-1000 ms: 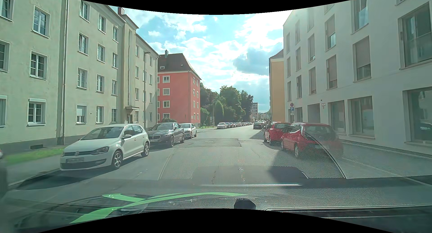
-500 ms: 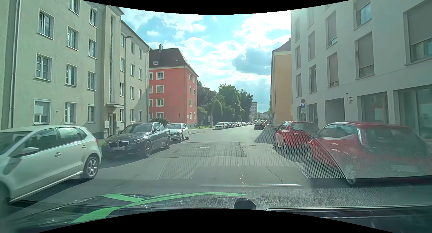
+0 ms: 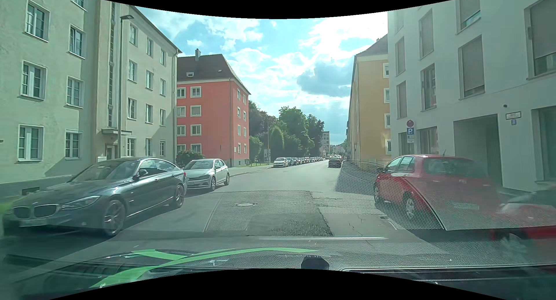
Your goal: Follow the waypoints while adhering to traffic rules and regulations
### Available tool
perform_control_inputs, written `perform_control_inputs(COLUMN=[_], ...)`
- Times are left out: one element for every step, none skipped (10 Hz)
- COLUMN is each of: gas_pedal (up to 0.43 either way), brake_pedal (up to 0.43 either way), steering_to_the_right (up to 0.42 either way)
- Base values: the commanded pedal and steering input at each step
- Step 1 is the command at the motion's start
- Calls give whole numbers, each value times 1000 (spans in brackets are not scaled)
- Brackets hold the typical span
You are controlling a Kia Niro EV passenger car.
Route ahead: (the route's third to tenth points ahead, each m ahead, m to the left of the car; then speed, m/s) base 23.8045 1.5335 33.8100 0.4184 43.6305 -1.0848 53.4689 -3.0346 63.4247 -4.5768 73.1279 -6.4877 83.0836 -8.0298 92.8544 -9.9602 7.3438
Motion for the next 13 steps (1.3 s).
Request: perform_control_inputs(gas_pedal=[87,87,87,87,87,79,79,79,79,79,67,79,87], brake_pedal=[0,0,0,0,0,0,0,0,0,0,0,0,0], steering_to_the_right=[9,9,9,9,10,10,10,11,12,12,13,14,16])
